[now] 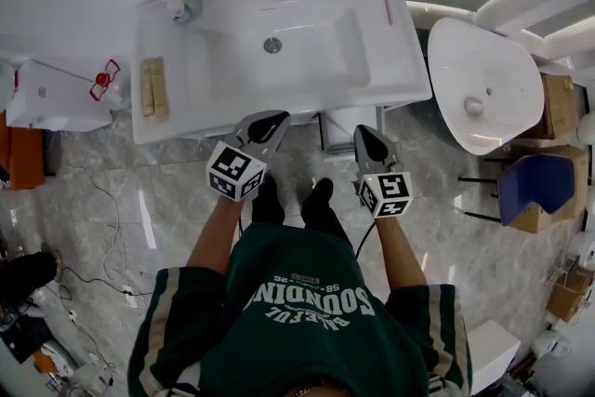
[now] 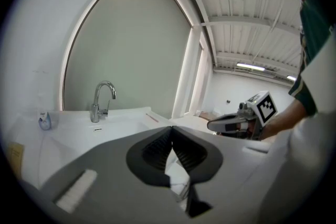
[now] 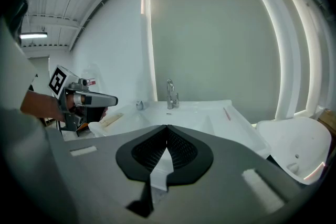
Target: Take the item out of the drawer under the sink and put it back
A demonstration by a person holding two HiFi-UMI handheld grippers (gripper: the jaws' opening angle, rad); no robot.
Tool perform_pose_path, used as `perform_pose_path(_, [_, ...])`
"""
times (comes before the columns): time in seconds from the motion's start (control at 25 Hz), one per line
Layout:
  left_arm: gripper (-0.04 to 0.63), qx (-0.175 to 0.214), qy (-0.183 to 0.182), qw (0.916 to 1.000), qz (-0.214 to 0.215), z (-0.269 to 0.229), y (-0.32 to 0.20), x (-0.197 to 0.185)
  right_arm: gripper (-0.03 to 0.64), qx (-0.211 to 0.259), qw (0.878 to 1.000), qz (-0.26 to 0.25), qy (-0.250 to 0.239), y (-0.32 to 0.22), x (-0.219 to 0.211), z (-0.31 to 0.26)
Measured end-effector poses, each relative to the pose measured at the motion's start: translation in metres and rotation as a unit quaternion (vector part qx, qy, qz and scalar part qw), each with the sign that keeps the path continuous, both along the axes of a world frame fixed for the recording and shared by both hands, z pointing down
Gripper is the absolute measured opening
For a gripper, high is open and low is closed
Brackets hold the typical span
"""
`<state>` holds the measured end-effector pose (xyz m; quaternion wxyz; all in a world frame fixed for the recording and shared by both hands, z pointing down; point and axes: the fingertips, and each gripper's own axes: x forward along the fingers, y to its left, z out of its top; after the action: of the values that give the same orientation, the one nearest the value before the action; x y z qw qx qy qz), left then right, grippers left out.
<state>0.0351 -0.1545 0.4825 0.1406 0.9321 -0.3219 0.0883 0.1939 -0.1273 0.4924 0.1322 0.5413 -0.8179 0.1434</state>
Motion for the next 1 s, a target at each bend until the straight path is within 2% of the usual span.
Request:
perform_pose_path(0.4, [0.051,-0.049,-0.013,0.9986,-0.016,0.047,0.016,0.019,0.003,-0.07,0.997,-0.029,0.003,0.015,0.018,0.067])
perform_pose_path(0.68, [0.051,-0.073,-0.018,0.997,-0.019,0.071,0.026,0.03,0.089,-0.117,0.991,-0.059,0.039,0.016,0.03,0.112])
perform_pose_path(1.0, [0.051,-0.093,-0.026,0.9944,-0.042,0.096,0.033,0.034,0.094,-0.16,0.977,-0.11,0.092,0.008,0.044,0.174])
